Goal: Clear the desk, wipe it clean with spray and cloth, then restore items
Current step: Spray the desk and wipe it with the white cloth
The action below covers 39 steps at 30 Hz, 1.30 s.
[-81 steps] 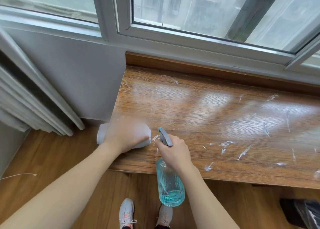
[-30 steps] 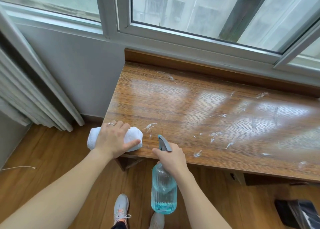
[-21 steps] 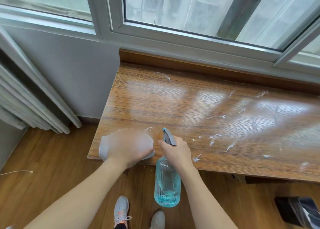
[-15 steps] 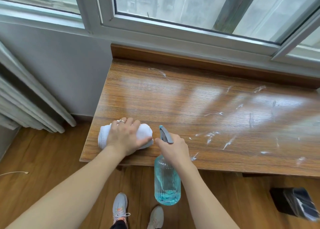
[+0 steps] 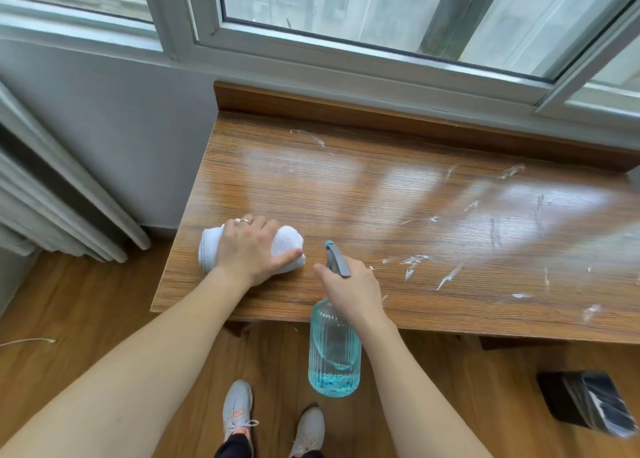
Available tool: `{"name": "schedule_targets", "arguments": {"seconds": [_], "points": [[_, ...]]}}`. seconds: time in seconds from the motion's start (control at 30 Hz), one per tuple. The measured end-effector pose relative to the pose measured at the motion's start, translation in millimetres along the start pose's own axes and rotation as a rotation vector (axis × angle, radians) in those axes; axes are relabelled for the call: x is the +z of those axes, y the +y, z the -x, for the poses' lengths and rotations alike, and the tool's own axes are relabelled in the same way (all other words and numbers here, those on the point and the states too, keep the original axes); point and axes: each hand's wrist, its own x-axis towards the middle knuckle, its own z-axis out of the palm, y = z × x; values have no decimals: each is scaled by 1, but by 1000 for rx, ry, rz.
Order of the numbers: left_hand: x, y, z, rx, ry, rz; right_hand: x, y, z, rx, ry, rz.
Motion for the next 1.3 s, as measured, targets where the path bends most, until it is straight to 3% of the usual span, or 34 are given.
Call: {"name": "schedule_targets", "arguments": {"seconds": [0.27, 0.57, 0.8, 1.13, 1.3], "points": [[1, 20, 57, 68, 91, -38, -15, -14, -16, -27, -21, 16], [9, 11, -18, 6, 52, -25, -18, -19, -34, 2, -31, -26], [6, -1, -81, -52, -88, -88, -25, -17, -36, -16, 9, -23], [8, 22, -1, 14, 103, -23, -44, -21, -55, -86, -28, 33], [9, 25, 2, -17, 90, -88, -47, -28, -74, -96, -58, 59]]}}
